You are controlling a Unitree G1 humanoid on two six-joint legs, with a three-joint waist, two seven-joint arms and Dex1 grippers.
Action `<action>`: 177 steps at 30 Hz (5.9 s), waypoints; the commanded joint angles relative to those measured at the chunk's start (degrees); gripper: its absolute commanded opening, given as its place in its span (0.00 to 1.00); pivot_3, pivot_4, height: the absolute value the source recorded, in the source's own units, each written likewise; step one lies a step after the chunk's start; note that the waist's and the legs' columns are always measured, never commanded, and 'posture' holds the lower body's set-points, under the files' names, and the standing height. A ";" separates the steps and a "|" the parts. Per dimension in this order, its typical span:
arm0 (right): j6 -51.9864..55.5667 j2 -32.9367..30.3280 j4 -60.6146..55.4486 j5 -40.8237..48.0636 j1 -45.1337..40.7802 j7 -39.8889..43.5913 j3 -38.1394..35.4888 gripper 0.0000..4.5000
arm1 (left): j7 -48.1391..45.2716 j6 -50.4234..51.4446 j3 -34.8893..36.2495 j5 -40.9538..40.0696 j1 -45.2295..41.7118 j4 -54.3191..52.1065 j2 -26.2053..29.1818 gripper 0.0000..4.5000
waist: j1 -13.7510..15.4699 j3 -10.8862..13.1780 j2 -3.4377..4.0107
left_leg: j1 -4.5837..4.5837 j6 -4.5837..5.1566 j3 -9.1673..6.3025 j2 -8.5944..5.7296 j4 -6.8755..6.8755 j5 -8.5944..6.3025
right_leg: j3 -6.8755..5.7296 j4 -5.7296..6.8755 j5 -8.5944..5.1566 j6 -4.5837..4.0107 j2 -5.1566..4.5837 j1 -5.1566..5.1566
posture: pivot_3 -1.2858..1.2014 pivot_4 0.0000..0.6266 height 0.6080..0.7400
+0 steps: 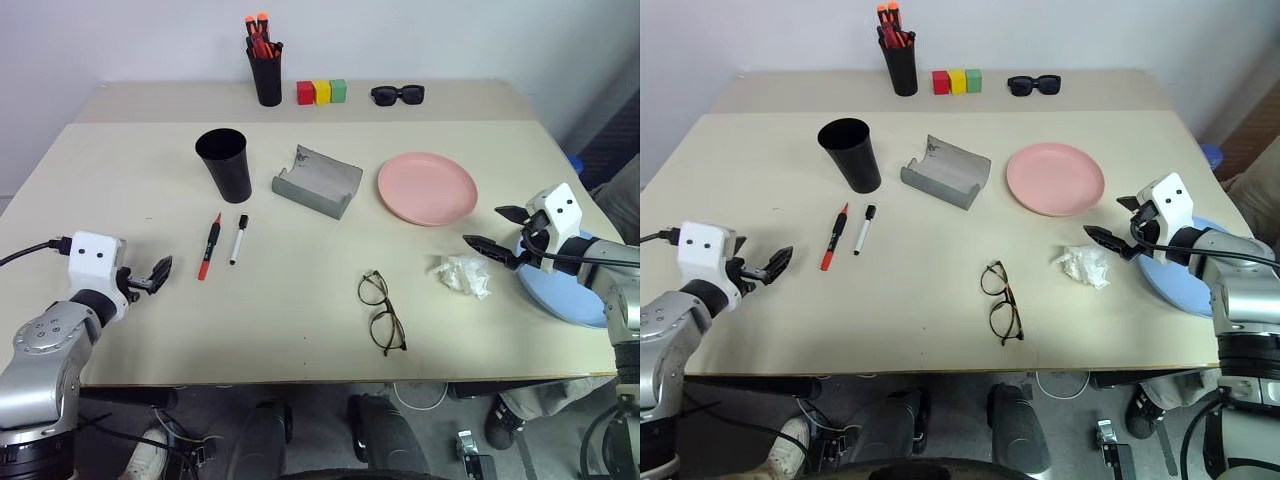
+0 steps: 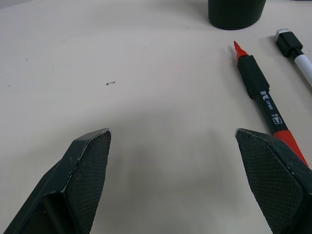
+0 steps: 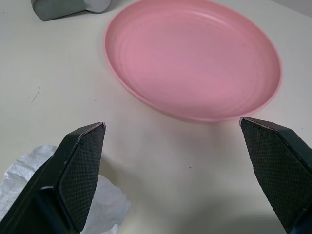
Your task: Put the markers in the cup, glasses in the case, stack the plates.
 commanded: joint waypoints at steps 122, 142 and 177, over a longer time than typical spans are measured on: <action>3.79 34.27 -28.94 -5.54 -6.54 -23.47 19.79 1.00 | 25.03 -32.77 -9.31 8.91 -46.12 31.58 -17.25 0.78 | -0.23 -0.07 -0.16 | -0.09 -0.29 -0.34 -0.15 -0.13 0.17 | -0.17 0.21 0.22 0.34 0.02 -0.13 | 0.52 0.24 1.00; 4.25 20.81 -28.03 -2.28 -5.59 -7.28 20.09 1.00 | 20.81 51.26 -10.83 -11.32 -35.67 1.79 -9.08 0.78 | -0.02 -0.02 -0.22 | -0.03 -0.29 -0.44 -0.12 0.04 0.17 | -0.21 0.20 0.19 0.34 0.07 0.04 | 0.52 0.24 1.00; 4.00 22.21 -30.01 -3.28 -2.74 -7.76 23.06 1.00 | 9.38 11.52 -10.94 -7.45 -36.16 -0.23 -12.18 0.01 | 0.03 -0.03 -0.21 | -0.05 -0.37 -0.35 -0.13 -0.08 0.22 | -0.15 0.04 0.21 0.31 0.03 0.00 | 0.52 0.24 1.00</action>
